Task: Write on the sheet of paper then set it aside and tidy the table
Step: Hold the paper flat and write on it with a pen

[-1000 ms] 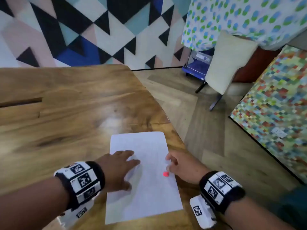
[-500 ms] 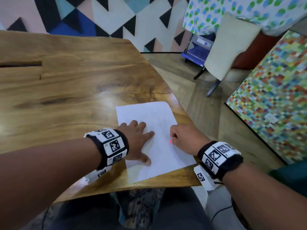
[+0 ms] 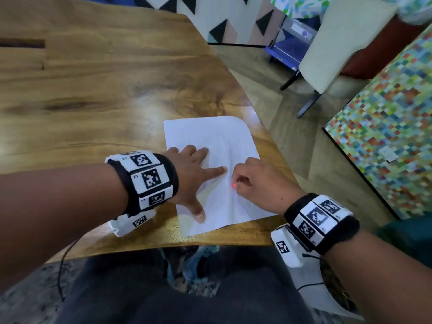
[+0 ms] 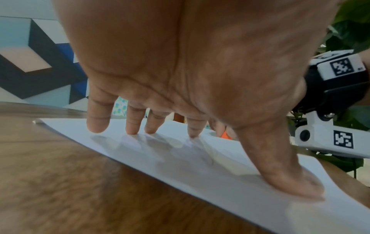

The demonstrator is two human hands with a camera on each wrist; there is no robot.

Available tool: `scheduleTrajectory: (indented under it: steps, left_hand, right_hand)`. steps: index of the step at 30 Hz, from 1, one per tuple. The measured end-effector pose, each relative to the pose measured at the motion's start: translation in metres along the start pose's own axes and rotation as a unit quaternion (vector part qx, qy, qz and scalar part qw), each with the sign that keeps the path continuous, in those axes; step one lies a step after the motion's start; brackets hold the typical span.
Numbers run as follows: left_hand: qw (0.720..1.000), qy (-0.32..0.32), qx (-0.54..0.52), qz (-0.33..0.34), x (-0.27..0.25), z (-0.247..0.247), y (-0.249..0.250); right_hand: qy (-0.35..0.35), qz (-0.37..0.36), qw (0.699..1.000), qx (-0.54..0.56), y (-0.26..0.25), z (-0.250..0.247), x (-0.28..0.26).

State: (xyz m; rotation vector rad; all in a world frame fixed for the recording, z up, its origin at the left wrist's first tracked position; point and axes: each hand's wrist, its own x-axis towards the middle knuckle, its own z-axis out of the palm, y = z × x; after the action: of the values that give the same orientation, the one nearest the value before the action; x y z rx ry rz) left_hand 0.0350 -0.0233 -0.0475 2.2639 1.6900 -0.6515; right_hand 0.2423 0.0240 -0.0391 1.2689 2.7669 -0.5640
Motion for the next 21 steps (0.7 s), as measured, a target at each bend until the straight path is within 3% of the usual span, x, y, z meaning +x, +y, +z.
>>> scheduleTrajectory:
  steps: [6,12,21]
  left_hand:
    - [1.0,-0.014,-0.026,0.002,0.004,0.0,0.002]
    - [0.999,-0.018,-0.004,0.045,0.015,-0.009,0.009]
    - [0.997,-0.04,0.002,0.06,0.019,-0.011,0.011]
  right_hand:
    - [0.037,0.035,0.998,0.046,0.015,-0.005,0.003]
    - [0.029,0.06,0.998,0.012,0.023,0.0,-0.001]
    - [0.023,0.044,0.999,-0.023,0.016,-0.001,-0.002]
